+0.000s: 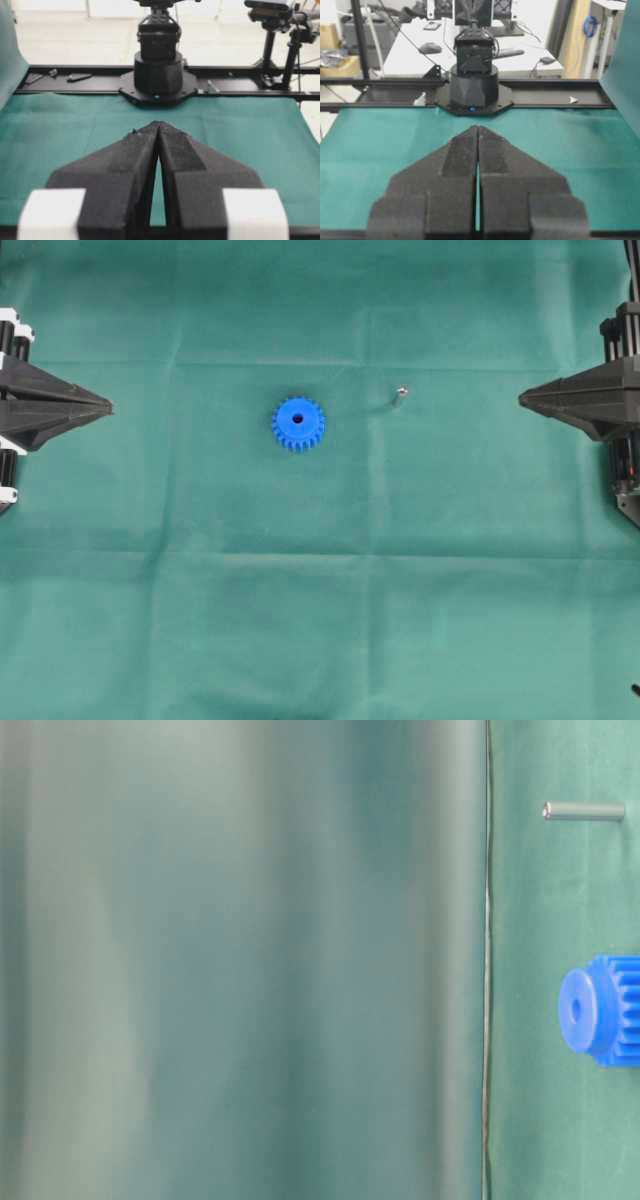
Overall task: Insert the shaft placed at a random location into the center hole of the small gear at another random location.
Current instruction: 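Move the right gripper left toward the small silver shaft, then lower the right gripper over the shaft and close on it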
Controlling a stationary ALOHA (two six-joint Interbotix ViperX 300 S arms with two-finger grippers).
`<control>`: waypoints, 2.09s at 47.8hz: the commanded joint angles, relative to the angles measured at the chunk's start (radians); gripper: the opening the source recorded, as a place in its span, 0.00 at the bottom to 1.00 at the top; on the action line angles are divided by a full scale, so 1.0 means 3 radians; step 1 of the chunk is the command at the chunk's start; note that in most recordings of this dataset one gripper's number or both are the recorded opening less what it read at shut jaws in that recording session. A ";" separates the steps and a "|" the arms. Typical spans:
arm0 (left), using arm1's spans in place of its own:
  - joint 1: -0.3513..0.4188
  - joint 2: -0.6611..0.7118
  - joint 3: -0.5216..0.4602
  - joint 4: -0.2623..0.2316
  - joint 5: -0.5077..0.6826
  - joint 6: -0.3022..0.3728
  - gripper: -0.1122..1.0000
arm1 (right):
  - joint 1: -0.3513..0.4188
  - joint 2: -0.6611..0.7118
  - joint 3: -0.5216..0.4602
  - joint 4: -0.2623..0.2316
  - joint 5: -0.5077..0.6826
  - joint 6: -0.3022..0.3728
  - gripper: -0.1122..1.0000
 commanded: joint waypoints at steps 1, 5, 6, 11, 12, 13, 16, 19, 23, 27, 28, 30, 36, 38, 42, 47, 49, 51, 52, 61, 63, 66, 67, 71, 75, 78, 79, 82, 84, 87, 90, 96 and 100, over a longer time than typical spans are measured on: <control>-0.0015 0.0041 -0.0102 0.0036 0.0061 -0.0020 0.10 | -0.0005 0.0061 -0.0041 -0.0020 -0.0031 0.0010 0.11; -0.0015 0.0031 -0.0102 0.0036 0.0143 -0.0036 0.10 | -0.0041 0.0128 -0.0061 -0.0015 0.0015 0.0010 0.11; -0.0015 0.0026 -0.0102 0.0036 0.0164 -0.0041 0.10 | -0.0051 0.0148 -0.0056 -0.0015 0.0020 0.0010 0.11; -0.0015 0.0015 -0.0102 0.0036 0.0199 -0.0051 0.10 | -0.0123 0.0286 -0.0046 -0.0005 -0.0026 0.0010 0.11; -0.0015 0.0015 -0.0102 0.0036 0.0199 -0.0051 0.10 | -0.0138 0.0312 -0.0041 -0.0005 -0.0046 0.0010 0.11; -0.0015 0.0015 -0.0102 0.0036 0.0205 -0.0051 0.10 | -0.0153 0.0343 -0.0041 -0.0005 -0.0061 0.0010 0.11; -0.0005 0.0010 -0.0097 0.0036 0.0220 -0.0051 0.10 | -0.0205 0.0430 -0.0026 -0.0005 -0.0112 0.0010 0.11; 0.0000 0.0010 -0.0102 0.0036 0.0240 -0.0051 0.10 | -0.0276 0.0552 -0.0015 -0.0005 -0.0133 0.0010 0.11; 0.0010 0.0010 -0.0097 0.0036 0.0266 -0.0046 0.10 | -0.0373 0.0726 -0.0010 0.0005 -0.0164 0.0015 0.14; 0.0015 0.0010 -0.0097 0.0036 0.0271 -0.0046 0.10 | -0.0445 0.0951 -0.0010 0.0015 -0.0235 0.0015 0.28; 0.0015 0.0010 -0.0097 0.0041 0.0266 -0.0046 0.10 | -0.0465 0.1012 -0.0010 0.0015 -0.0256 0.0015 0.32; 0.0015 0.0010 -0.0097 0.0041 0.0266 -0.0046 0.10 | -0.0491 0.1145 -0.0015 0.0015 -0.0317 0.0015 0.42; 0.0015 0.0010 -0.0097 0.0041 0.0266 -0.0046 0.10 | -0.0547 0.1606 -0.0015 0.0015 -0.0598 0.0005 0.77; 0.0015 0.0015 -0.0092 0.0041 0.0271 -0.0046 0.10 | -0.0568 0.1779 -0.0015 0.0015 -0.0741 0.0005 0.88; 0.0015 0.0010 -0.0092 0.0041 0.0271 -0.0046 0.10 | -0.0619 0.2045 -0.0015 0.0020 -0.0951 0.0005 0.86; 0.0015 0.0010 -0.0092 0.0041 0.0271 -0.0046 0.10 | -0.0690 0.2367 -0.0031 0.0041 -0.1191 0.0005 0.82; 0.0015 0.0010 -0.0092 0.0041 0.0271 -0.0041 0.10 | -0.0721 0.2470 -0.0041 0.0051 -0.1248 0.0005 0.82; 0.0015 0.0010 -0.0092 0.0041 0.0271 -0.0041 0.10 | -0.0752 0.2572 -0.0051 0.0066 -0.1299 0.0005 0.82; 0.0015 0.0010 -0.0092 0.0041 0.0276 -0.0041 0.10 | -0.0767 0.2623 -0.0056 0.0077 -0.1324 0.0005 0.82; 0.0015 0.0026 -0.0087 0.0041 0.0276 -0.0031 0.10 | -0.0864 0.3053 -0.0082 0.0128 -0.1539 0.0005 0.82; 0.0015 0.0026 -0.0087 0.0041 0.0271 -0.0031 0.10 | -0.0869 0.3129 -0.0092 0.0128 -0.1570 0.0005 0.82; 0.0015 0.0031 -0.0087 0.0041 0.0271 -0.0031 0.10 | -0.0869 0.3216 -0.0107 0.0143 -0.1600 0.0005 0.82; 0.0015 0.0031 -0.0087 0.0041 0.0276 -0.0031 0.10 | -0.0869 0.3242 -0.0112 0.0153 -0.1606 0.0005 0.82; 0.0020 0.0031 -0.0087 0.0041 0.0271 -0.0026 0.10 | -0.0869 0.3319 -0.0143 0.0153 -0.1616 0.0005 0.82; 0.0015 0.0031 -0.0087 0.0041 0.0271 -0.0026 0.10 | -0.0869 0.3385 -0.0179 0.0153 -0.1616 0.0005 0.82; 0.0015 0.0031 -0.0082 0.0041 0.0271 -0.0026 0.10 | -0.0869 0.3416 -0.0199 0.0153 -0.1616 0.0005 0.82; 0.0015 0.0031 -0.0082 0.0041 0.0276 -0.0026 0.10 | -0.0869 0.3426 -0.0210 0.0153 -0.1616 0.0005 0.82; 0.0015 0.0036 -0.0082 0.0041 0.0276 -0.0026 0.10 | -0.0869 0.3451 -0.0230 0.0153 -0.1616 0.0005 0.82; 0.0015 0.0036 -0.0082 0.0041 0.0276 -0.0026 0.10 | -0.0869 0.3462 -0.0235 0.0153 -0.1616 0.0005 0.82; 0.0015 0.0036 -0.0082 0.0041 0.0276 -0.0026 0.10 | -0.0869 0.3472 -0.0240 0.0153 -0.1616 0.0005 0.81; 0.0015 0.0031 -0.0082 0.0041 0.0281 -0.0026 0.10 | -0.0869 0.3472 -0.0240 0.0153 -0.1616 0.0005 0.80; 0.0015 0.0031 -0.0082 0.0041 0.0281 -0.0026 0.10 | -0.0869 0.3472 -0.0240 0.0153 -0.1616 0.0005 0.73; 0.0015 0.0036 -0.0082 0.0041 0.0281 -0.0026 0.10 | -0.0869 0.3472 -0.0240 0.0153 -0.1621 0.0005 0.54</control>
